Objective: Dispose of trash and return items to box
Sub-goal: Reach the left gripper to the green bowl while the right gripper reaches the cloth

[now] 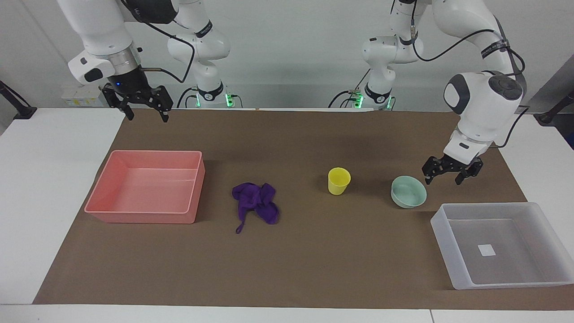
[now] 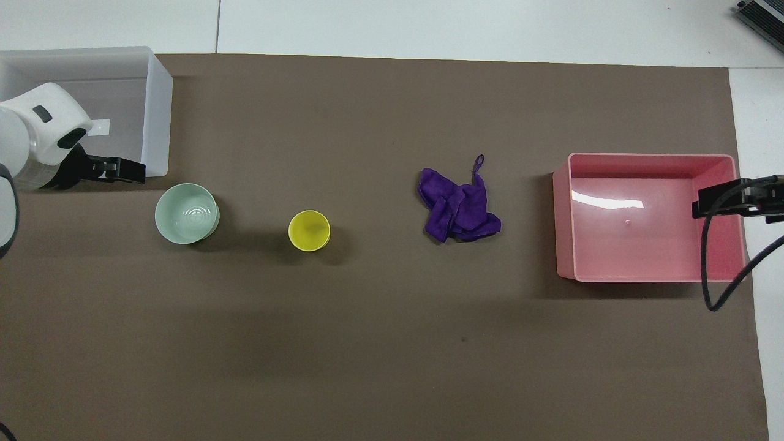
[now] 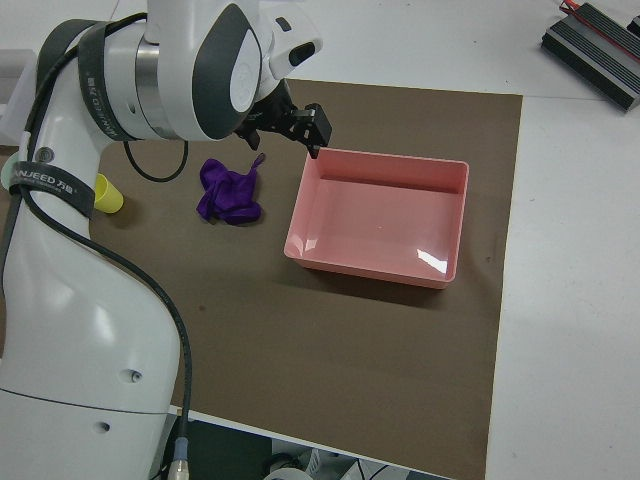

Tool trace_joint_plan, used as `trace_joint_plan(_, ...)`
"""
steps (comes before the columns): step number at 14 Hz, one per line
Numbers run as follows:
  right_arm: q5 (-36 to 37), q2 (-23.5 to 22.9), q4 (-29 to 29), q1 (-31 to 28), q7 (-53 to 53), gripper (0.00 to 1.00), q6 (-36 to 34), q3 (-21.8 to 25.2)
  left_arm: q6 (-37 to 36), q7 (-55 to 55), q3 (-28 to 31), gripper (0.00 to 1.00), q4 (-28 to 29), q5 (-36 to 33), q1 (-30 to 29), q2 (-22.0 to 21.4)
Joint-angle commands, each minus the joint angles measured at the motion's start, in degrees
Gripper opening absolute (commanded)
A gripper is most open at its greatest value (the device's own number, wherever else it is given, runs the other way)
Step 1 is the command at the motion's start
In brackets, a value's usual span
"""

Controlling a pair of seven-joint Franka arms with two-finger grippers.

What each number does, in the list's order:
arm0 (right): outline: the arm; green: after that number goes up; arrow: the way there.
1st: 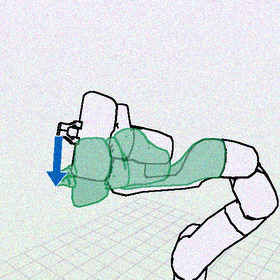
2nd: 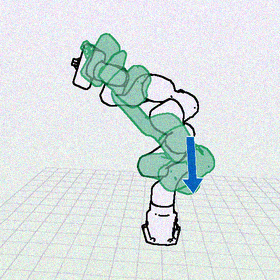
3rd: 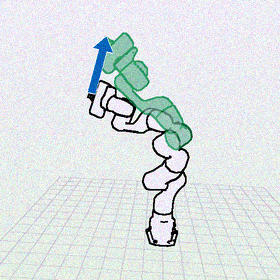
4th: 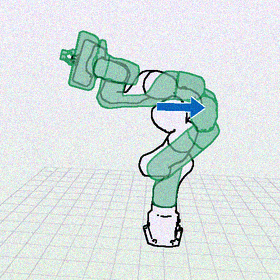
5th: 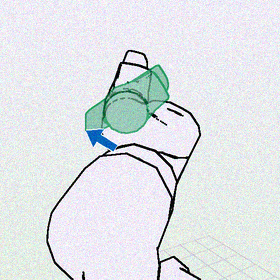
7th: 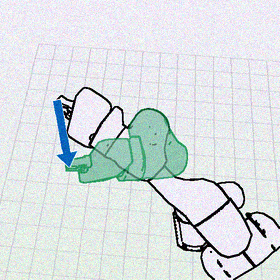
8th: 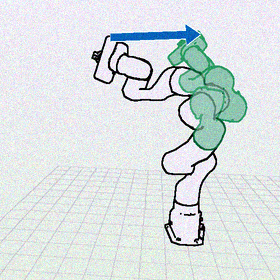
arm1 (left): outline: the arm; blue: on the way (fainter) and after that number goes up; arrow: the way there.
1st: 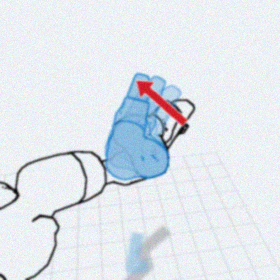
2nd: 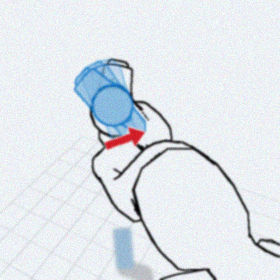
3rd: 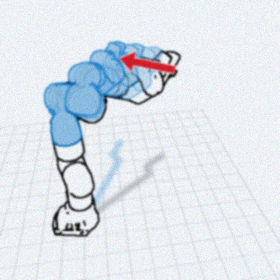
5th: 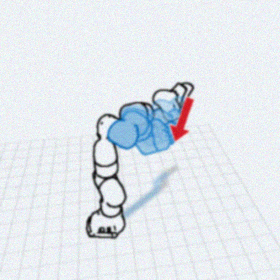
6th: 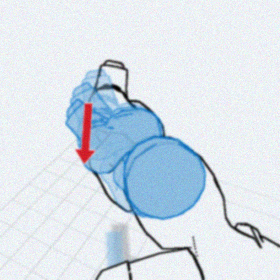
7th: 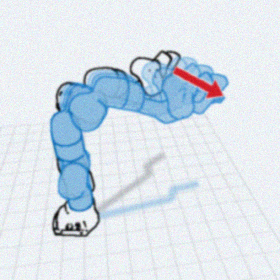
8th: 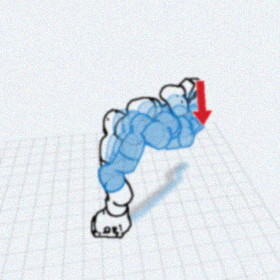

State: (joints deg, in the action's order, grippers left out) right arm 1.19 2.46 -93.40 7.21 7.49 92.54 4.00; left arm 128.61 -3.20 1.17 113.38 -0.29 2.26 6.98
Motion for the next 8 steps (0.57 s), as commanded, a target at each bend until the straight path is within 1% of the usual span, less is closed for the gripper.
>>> trace_joint_plan(1, 0.7, -0.3, -2.1, 3.3, 5.2, 1.0, 2.9, -0.4, 5.8, 1.4, -0.4, 1.0, 5.6, -0.9, -0.6, -1.2)
trace_joint_plan(6, 0.4, -3.1, -2.0, 10.0, 10.9, 1.0, 5.9, -0.4, 9.9, 4.7, -0.5, 1.0, 7.5, -0.6, -0.1, 2.5)
trace_joint_plan(8, 0.1, -3.9, -2.0, 11.6, 11.6, 1.0, 6.5, -0.4, 11.5, 6.1, -0.5, 1.0, 7.6, -0.4, 0.0, 4.3)
